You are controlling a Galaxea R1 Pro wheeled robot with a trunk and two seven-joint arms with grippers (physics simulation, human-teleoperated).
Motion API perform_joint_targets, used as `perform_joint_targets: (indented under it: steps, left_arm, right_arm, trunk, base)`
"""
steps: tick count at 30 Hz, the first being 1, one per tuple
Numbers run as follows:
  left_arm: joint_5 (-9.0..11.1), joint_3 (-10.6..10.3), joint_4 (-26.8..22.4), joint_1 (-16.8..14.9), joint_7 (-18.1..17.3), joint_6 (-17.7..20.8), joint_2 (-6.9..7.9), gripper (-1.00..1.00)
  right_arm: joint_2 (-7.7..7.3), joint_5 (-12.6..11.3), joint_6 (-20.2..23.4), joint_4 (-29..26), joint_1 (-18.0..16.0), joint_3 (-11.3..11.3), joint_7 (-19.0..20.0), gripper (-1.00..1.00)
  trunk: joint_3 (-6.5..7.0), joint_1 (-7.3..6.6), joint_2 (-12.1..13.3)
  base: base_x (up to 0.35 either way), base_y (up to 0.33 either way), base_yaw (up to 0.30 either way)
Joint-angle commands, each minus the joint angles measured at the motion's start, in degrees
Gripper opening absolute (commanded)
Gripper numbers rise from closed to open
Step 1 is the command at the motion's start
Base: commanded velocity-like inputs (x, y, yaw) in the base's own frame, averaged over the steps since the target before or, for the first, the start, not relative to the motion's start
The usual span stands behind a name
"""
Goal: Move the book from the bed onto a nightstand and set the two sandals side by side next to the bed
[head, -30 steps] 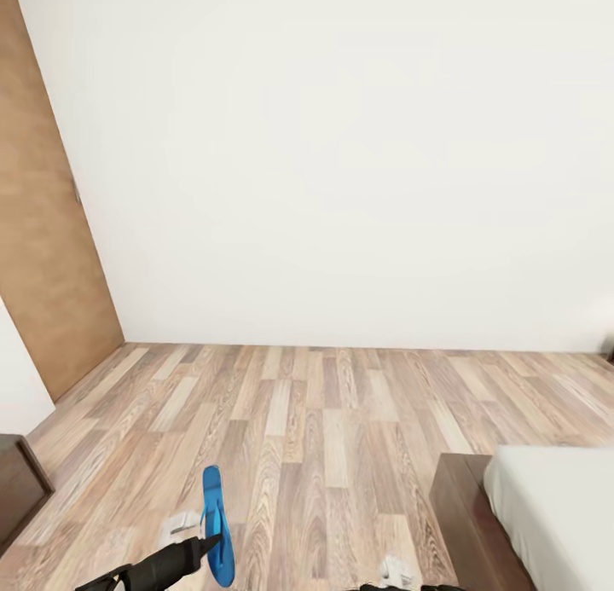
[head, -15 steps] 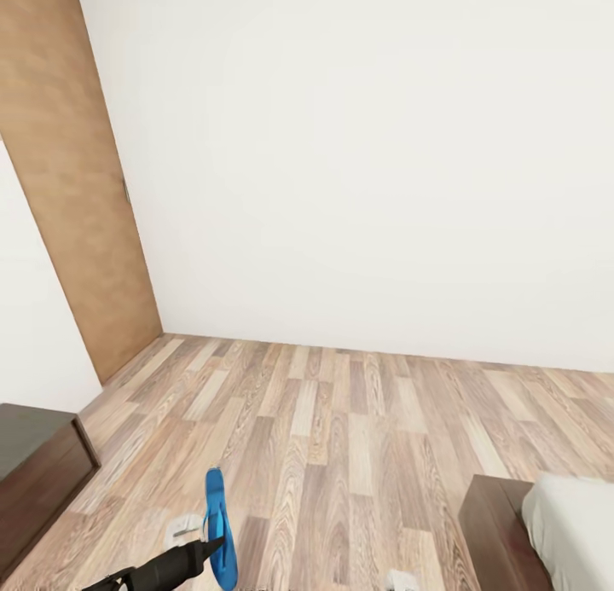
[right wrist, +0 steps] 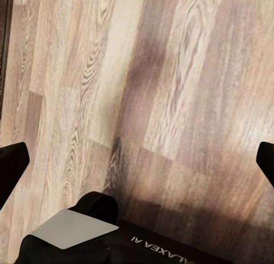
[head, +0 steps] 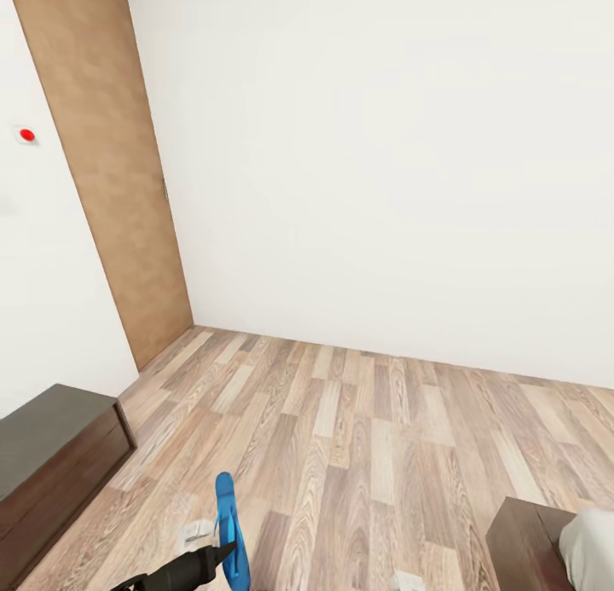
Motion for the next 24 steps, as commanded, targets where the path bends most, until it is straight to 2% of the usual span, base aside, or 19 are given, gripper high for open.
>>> perform_joint_targets:
  steps: [1, 7, 13, 17, 21, 24]
  left_arm:
    - [0.30, 0.18, 0.04, -0.04, -0.23, 0.56, -0.07, -1.00]
    - [0.30, 0.19, 0.05, -0.04, -0.23, 0.53, -0.33, -1.00]
    - [0.39, 0.19, 0.05, -0.04, -0.23, 0.48, -0.35, -1.00]
    - [0.45, 0.19, 0.14, -0.04, -0.23, 0.46, -0.35, -1.00]
    - [0.42, 0.19, 1.95, -0.04, -0.23, 0.33, -0.35, -1.00]
    - [0.39, 0.19, 2.89, -0.04, -0.23, -1.49, -0.35, -1.00]
  right_arm:
    - [-0.06, -0.58, 0.39, -0.11, 0.00, 0.46, 0.06, 1.00]
    - [-0.07, -0.52, 0.37, -0.10, 0.00, 0.48, 0.06, 1.00]
    - [-0.07, -0.53, 0.14, -0.04, 0.01, 0.48, 0.05, 1.00]
    - [-0.07, -0.58, -1.72, 0.04, 0.03, 0.48, 0.05, 1.00]
    - [-0.07, -0.59, -3.17, 0.05, 0.04, 0.47, 0.05, 1.00]
    - [-0.07, -0.60, -3.48, 0.07, 0.01, 0.47, 0.01, 1.00]
  trunk:
    - [0.07, -0.23, 0.39]
    - [0.86, -1.55, 2.79]
    - [0.82, -1.55, 2.79]
    - [0.81, -1.55, 2.79]
    - [0.74, -1.55, 2.79]
    - [0.66, -1.55, 2.79]
  base:
    - [0.000, 0.000, 0.232]
    - [0.000, 0.000, 0.178]
    - [0.000, 0.000, 0.022]
    - [0.000, 0.000, 0.048]
    - [0.000, 0.000, 0.203]
    - [0.000, 0.000, 0.257]
